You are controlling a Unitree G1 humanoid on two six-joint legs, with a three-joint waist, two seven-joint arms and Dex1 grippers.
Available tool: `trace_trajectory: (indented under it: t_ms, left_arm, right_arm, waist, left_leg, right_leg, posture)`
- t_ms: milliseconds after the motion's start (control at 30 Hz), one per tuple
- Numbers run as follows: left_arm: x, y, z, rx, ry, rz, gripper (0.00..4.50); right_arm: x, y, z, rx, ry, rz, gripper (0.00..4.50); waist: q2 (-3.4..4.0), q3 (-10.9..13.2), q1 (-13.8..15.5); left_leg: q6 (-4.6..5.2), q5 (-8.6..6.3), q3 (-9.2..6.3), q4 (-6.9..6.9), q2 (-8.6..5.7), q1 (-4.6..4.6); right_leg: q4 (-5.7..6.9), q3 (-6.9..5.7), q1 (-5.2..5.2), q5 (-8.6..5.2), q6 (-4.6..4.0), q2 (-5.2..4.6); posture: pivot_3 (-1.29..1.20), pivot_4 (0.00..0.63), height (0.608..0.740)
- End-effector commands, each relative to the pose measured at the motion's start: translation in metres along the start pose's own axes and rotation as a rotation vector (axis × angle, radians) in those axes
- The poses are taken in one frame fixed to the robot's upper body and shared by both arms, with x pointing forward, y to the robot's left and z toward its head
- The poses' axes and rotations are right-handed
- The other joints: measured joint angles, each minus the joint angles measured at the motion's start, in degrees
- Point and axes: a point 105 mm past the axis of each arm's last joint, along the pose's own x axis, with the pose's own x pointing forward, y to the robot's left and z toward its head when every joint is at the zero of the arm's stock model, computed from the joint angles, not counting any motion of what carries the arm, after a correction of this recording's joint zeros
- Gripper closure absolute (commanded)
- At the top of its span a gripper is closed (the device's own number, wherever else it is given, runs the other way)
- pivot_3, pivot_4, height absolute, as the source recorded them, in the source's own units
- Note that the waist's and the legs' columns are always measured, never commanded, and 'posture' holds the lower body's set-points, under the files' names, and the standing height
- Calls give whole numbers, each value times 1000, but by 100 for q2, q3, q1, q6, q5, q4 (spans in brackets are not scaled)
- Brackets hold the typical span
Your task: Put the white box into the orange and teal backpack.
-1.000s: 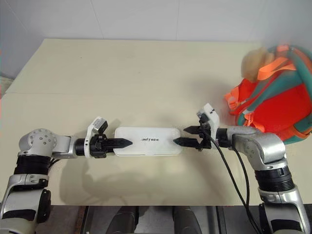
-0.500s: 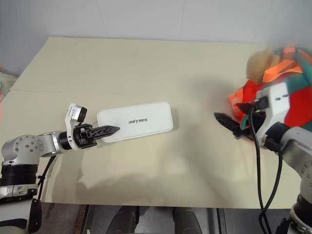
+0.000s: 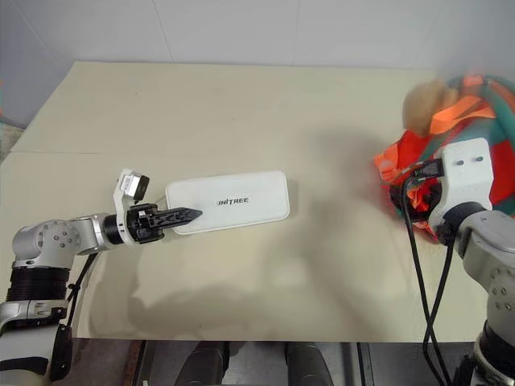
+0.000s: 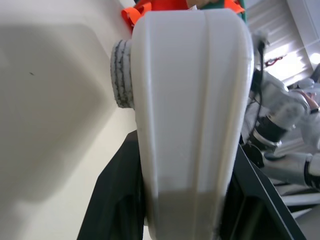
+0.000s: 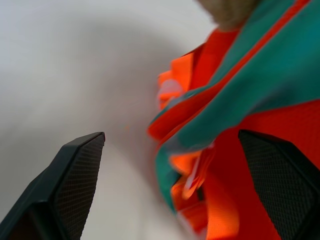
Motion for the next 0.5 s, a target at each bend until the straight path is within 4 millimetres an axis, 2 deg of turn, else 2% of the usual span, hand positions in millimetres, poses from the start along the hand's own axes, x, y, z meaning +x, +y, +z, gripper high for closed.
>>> trace_trajectory:
  t_ms: [33,133,300,400,500]
  left_arm:
    - [-5,-16,7,69,-37,-68,3166]
    - [-10,-15,6,74,-50,-51,3166]
    - [-14,-15,3,75,-71,-35,3166]
    - [-16,-18,0,74,-86,-28,3166]
    - [-17,-18,0,77,-102,-16,3166]
  right_arm:
    - [17,-9,9,28,-67,-42,0]
    - [34,-14,11,46,-90,-54,0]
    - [58,-6,20,153,-175,-18,0]
    - [66,0,25,216,-235,-4,604]
    - [66,9,30,222,-285,34,1619]
  waist:
    - [0,0,-6]
    - [2,1,-17]
    - [2,1,-49]
    - [2,1,-84]
    - [2,1,-113]
  left_leg:
    - [0,0,0,-1,0,0]
    - [0,0,3,-1,0,1]
    - [0,1,3,-3,3,0]
    - [-1,1,2,-4,2,-1]
    - [-1,2,2,-3,3,-1]
  right_leg:
    - [1,0,0,0,0,0]
    - [1,1,0,0,0,-1]
    - [8,1,-7,0,0,2]
    - [11,1,-7,0,0,1]
    - [13,1,-7,0,0,1]
  posture:
    - [0,150,740]
    - [0,150,740]
    - [0,150,740]
    - [0,150,740]
    - [0,150,740]
